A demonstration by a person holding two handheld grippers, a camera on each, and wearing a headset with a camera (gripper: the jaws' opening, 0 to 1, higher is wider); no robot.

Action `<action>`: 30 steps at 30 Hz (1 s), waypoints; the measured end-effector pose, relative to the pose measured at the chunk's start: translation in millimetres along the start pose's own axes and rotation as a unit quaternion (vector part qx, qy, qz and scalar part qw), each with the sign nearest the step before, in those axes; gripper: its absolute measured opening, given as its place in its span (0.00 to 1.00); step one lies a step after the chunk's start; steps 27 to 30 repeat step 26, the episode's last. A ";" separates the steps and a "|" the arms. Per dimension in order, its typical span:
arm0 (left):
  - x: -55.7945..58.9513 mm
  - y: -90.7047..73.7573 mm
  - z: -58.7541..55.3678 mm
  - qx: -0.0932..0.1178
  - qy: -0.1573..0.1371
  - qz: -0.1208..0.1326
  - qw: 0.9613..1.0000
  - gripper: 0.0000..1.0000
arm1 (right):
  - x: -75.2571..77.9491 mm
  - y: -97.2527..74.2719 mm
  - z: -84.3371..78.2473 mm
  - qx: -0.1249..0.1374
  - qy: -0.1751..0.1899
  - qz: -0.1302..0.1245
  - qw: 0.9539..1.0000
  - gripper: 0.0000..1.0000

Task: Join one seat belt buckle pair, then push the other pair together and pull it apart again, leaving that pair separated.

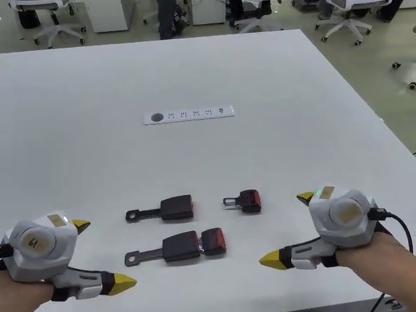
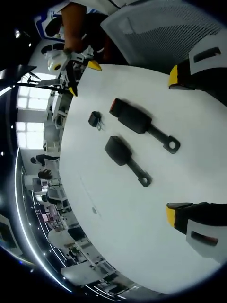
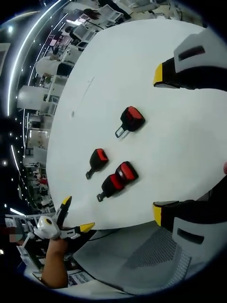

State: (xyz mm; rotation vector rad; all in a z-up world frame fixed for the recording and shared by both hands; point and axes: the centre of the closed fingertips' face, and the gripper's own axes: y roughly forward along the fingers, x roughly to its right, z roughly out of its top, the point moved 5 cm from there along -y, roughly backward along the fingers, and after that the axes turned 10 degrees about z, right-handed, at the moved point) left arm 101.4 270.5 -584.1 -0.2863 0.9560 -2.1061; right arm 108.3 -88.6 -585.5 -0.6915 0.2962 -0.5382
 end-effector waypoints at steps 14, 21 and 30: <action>14.7 -2.1 5.9 0.021 -0.025 0.001 0.999 1.00 | 0.2 -14.6 -1.7 0.005 0.013 -0.021 1.000 1.00; 10.3 -2.2 5.4 0.026 -0.035 -0.004 0.999 1.00 | 3.2 -10.3 -7.8 0.005 0.020 -0.021 1.000 1.00; 10.3 -1.6 -0.8 0.019 -0.030 -0.004 0.999 1.00 | -5.0 -10.2 -0.5 0.010 0.014 -0.016 1.000 0.99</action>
